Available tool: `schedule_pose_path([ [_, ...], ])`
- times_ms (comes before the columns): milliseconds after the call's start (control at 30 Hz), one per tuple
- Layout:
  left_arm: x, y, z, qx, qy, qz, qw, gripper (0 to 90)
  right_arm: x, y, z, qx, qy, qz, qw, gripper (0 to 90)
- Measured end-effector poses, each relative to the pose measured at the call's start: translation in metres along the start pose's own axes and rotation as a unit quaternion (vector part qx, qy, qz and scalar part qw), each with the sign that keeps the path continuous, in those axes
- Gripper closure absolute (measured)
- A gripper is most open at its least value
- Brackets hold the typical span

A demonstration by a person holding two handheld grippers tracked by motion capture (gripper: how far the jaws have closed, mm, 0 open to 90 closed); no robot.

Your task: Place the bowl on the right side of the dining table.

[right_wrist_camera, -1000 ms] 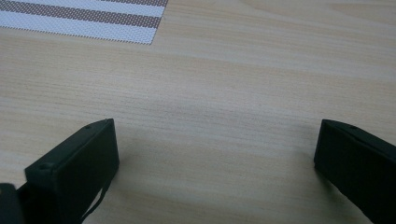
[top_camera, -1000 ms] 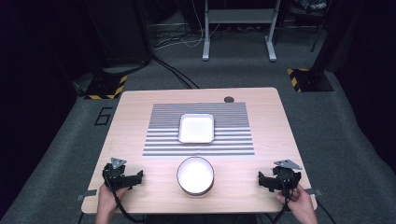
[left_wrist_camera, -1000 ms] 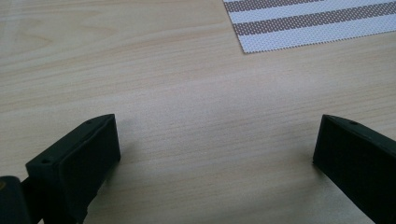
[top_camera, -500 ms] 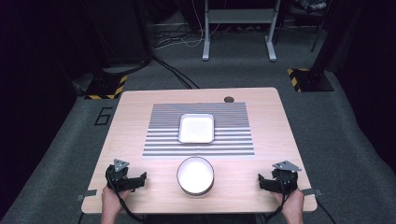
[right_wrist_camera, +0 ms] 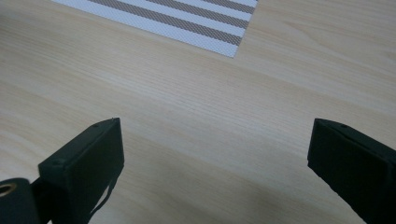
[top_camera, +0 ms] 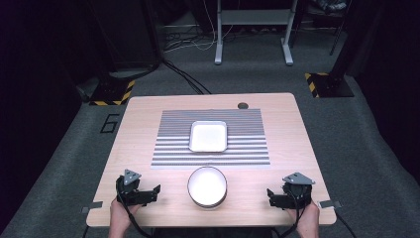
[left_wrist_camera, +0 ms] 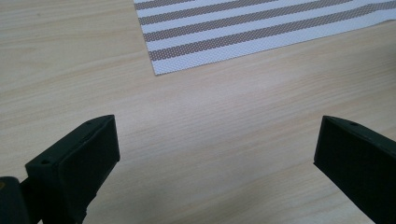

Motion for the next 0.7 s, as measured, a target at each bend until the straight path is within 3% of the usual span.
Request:
schedule_pose_path([
  [700, 0.022, 0.028, 0.016, -0.027, 0.018, -0.033, 0.9989, 0.1, 0.021, -0.037, 0.039, 0.045, 0.035, 0.042, 0.9975, 2.0],
])
Point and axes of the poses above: each handheld gripper's, and its own axes: x roughly backward along the jaws, z roughly out of its top, y roughly to its right, the point moved 5 cm from there along -x, roughly forward along the jaws, and after that the axes turned 6 degrees about x, right-handed, at the moved point
